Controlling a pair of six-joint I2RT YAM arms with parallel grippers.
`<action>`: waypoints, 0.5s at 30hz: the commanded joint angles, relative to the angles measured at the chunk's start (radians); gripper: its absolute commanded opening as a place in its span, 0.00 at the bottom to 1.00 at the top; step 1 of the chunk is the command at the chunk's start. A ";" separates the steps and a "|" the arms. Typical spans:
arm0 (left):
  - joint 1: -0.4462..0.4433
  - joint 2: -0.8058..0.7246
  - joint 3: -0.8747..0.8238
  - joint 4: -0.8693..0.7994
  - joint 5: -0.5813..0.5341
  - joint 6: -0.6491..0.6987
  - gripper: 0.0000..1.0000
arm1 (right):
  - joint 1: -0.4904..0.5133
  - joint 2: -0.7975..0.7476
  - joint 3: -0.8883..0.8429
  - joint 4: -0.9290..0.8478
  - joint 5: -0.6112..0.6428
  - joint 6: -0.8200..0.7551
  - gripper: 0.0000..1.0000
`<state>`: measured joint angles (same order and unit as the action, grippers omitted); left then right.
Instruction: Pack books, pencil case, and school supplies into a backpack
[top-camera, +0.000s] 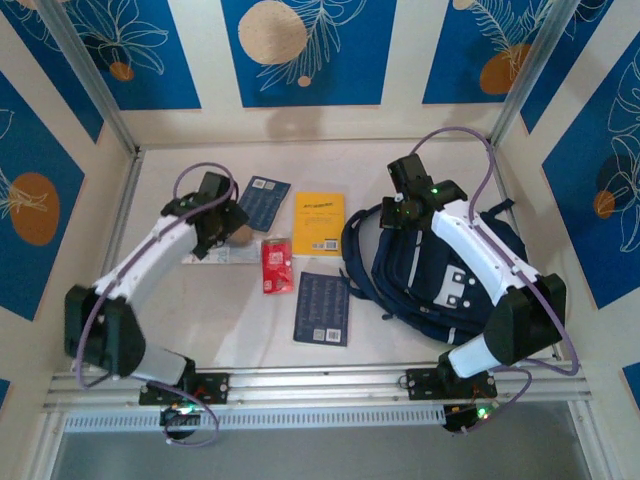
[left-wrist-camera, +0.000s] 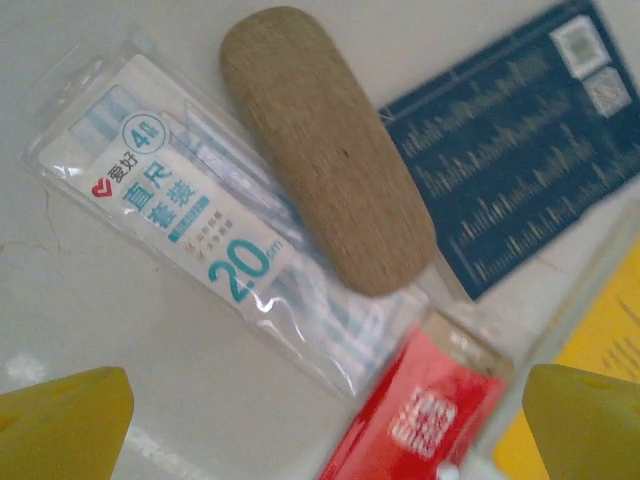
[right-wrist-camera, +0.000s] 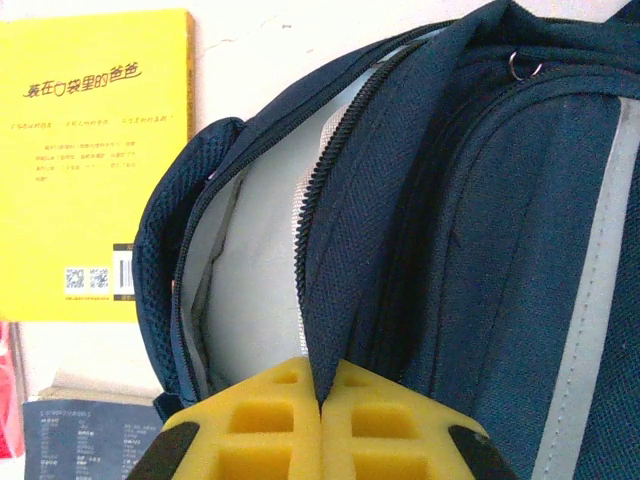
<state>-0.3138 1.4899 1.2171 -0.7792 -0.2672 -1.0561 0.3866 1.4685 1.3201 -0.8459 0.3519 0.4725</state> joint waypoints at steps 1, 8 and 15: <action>0.073 0.153 0.159 -0.098 0.075 -0.057 1.00 | 0.018 -0.062 0.007 -0.069 -0.064 0.045 0.00; 0.130 0.406 0.371 -0.195 0.112 -0.048 1.00 | 0.027 -0.133 -0.006 -0.088 -0.093 0.064 0.00; 0.168 0.473 0.327 -0.071 0.151 -0.091 1.00 | 0.014 -0.186 -0.048 -0.052 -0.137 0.075 0.00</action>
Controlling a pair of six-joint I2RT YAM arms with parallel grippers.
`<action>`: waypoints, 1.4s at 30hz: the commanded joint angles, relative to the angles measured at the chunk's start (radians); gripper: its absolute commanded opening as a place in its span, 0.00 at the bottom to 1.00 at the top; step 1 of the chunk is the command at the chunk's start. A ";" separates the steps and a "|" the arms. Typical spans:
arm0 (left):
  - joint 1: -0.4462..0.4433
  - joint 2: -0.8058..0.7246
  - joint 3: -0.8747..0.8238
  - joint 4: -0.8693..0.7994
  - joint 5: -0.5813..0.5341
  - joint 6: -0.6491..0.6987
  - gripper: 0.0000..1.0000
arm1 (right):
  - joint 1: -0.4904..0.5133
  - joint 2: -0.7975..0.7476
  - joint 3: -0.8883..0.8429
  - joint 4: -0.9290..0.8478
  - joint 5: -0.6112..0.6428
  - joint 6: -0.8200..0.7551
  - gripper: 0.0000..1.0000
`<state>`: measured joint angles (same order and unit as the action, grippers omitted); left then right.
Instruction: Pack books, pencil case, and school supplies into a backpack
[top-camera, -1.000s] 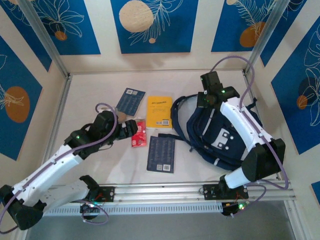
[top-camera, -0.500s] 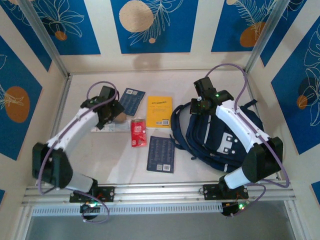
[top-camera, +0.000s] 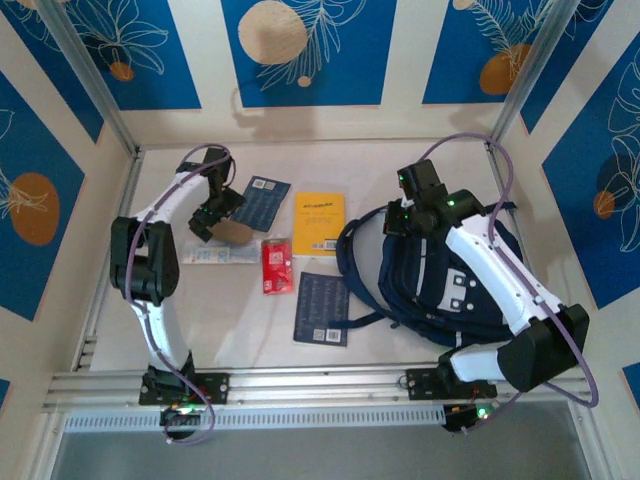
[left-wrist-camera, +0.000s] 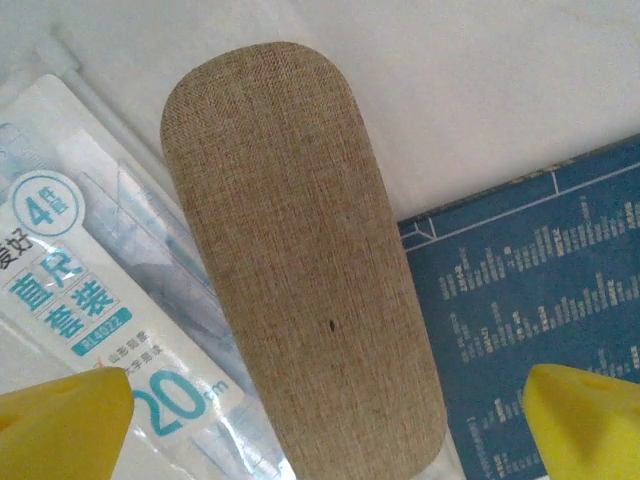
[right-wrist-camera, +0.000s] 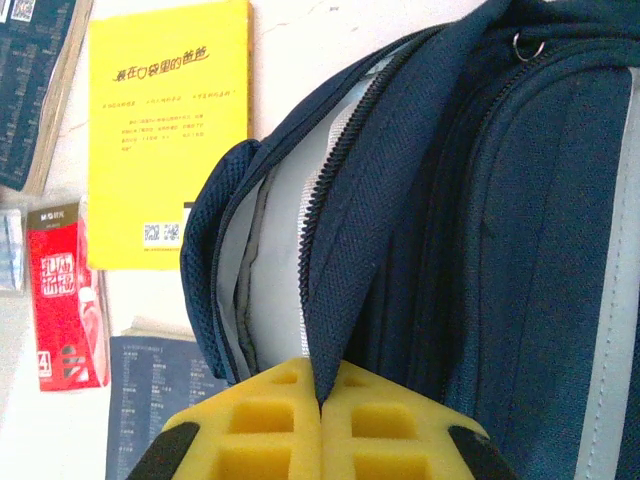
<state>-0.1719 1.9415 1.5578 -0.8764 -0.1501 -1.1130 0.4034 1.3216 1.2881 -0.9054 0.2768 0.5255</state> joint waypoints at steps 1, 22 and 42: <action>0.034 0.033 -0.020 0.043 0.041 -0.041 1.00 | -0.004 -0.044 -0.021 0.011 -0.065 0.027 0.00; 0.066 0.131 -0.073 0.166 0.060 -0.064 0.68 | -0.033 -0.108 0.006 -0.040 -0.112 -0.065 0.00; 0.041 -0.207 -0.166 0.155 0.195 0.009 0.48 | -0.016 -0.113 0.134 0.034 -0.321 -0.337 0.00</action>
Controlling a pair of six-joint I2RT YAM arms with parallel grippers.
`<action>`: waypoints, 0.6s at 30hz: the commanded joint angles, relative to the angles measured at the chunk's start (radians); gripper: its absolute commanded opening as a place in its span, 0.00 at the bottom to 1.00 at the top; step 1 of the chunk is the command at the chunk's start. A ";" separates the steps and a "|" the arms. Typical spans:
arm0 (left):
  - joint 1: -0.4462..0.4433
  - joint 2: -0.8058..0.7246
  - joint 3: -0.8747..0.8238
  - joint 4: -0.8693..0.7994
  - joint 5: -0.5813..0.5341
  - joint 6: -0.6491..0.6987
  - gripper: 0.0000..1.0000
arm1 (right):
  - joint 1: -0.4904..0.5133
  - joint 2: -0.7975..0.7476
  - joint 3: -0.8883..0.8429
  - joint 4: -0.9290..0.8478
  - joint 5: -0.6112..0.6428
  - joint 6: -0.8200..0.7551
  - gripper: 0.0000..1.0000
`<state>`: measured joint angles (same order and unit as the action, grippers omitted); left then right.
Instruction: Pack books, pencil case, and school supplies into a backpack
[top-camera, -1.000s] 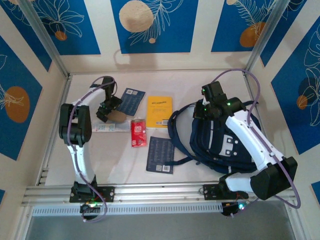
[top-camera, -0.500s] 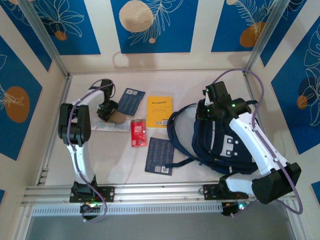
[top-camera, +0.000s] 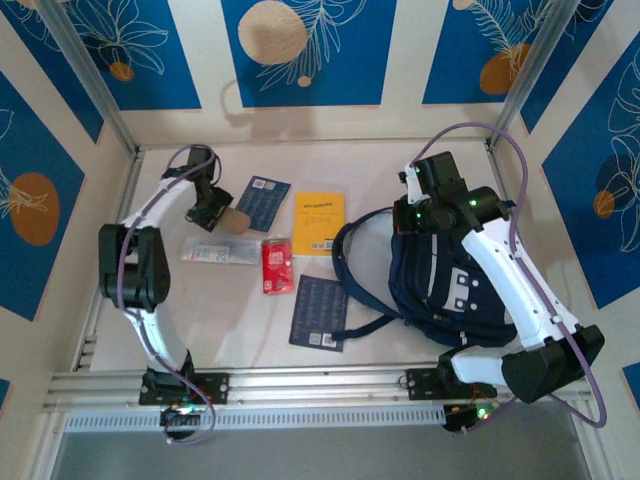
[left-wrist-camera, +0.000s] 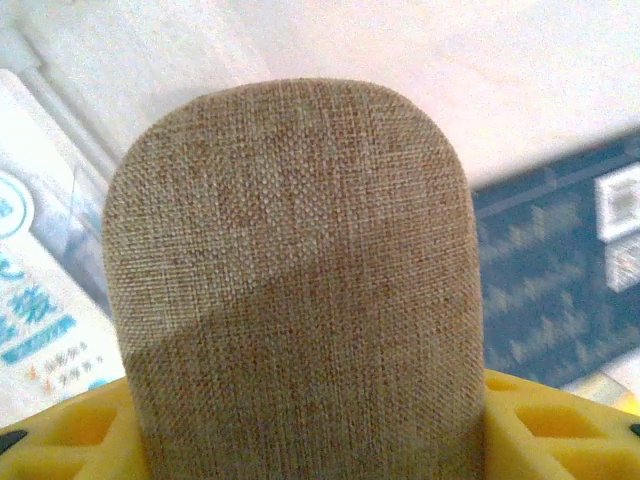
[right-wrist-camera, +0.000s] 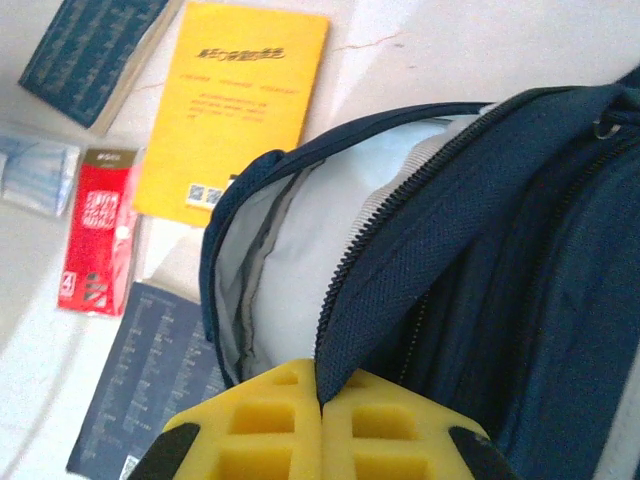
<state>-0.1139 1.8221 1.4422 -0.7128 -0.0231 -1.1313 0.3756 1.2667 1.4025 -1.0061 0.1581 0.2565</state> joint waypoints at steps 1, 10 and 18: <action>-0.031 -0.119 -0.074 -0.001 0.080 0.033 0.49 | 0.011 -0.072 0.006 0.158 -0.231 -0.067 0.00; -0.266 -0.381 -0.252 0.120 0.204 0.153 0.49 | -0.068 -0.130 -0.061 0.200 -0.379 -0.016 0.00; -0.491 -0.325 -0.195 0.201 0.311 0.248 0.48 | -0.094 -0.140 -0.075 0.043 -0.324 0.102 0.00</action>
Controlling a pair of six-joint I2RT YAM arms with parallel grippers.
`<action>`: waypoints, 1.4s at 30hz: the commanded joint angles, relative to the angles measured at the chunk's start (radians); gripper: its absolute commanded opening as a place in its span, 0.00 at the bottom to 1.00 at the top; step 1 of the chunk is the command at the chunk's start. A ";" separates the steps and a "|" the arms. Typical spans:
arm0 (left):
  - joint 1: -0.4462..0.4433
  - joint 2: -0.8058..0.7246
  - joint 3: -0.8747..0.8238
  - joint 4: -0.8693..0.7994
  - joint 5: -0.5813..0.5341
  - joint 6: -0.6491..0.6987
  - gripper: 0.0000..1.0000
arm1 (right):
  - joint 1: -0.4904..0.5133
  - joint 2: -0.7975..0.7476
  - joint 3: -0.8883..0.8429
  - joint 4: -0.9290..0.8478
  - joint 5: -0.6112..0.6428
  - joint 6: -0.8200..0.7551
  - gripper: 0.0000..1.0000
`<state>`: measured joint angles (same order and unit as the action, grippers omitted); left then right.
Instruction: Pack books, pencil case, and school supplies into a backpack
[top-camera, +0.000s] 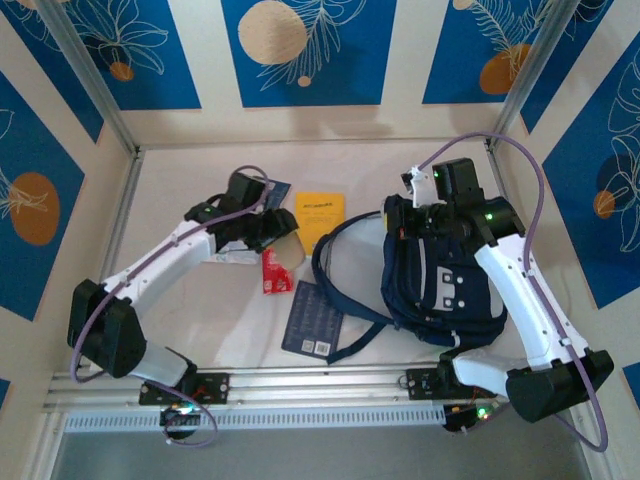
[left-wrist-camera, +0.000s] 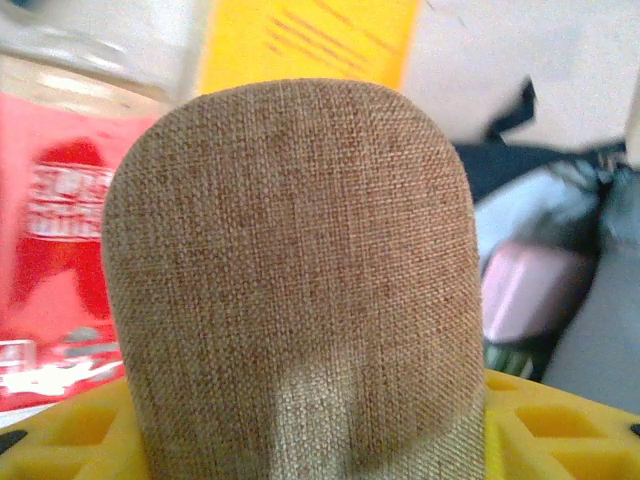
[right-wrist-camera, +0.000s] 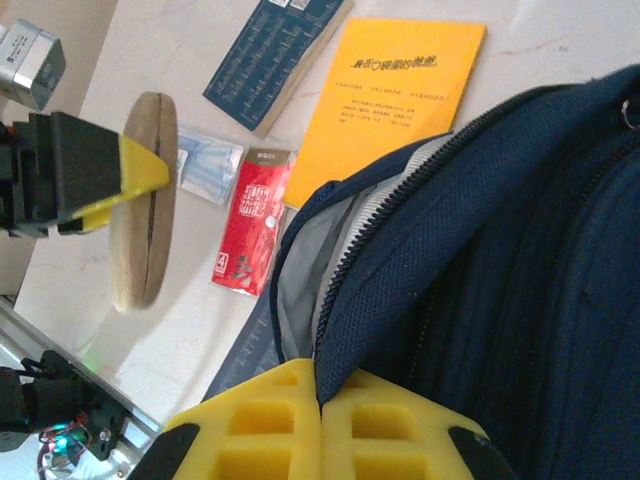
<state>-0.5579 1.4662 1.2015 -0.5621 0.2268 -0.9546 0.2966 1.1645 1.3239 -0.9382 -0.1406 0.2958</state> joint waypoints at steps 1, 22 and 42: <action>-0.065 0.051 0.066 0.049 0.070 0.081 0.48 | -0.024 -0.040 0.002 -0.046 -0.005 0.085 0.00; -0.345 0.670 0.507 0.452 0.248 -0.076 0.45 | -0.189 0.001 0.111 0.054 -0.304 0.274 0.00; -0.517 0.969 0.715 0.758 0.306 -0.244 0.80 | -0.214 0.220 0.225 0.269 -0.355 0.409 0.00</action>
<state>-1.0019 2.4050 1.8935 0.1116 0.4755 -1.1824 0.0734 1.3796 1.4979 -0.8330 -0.3969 0.6773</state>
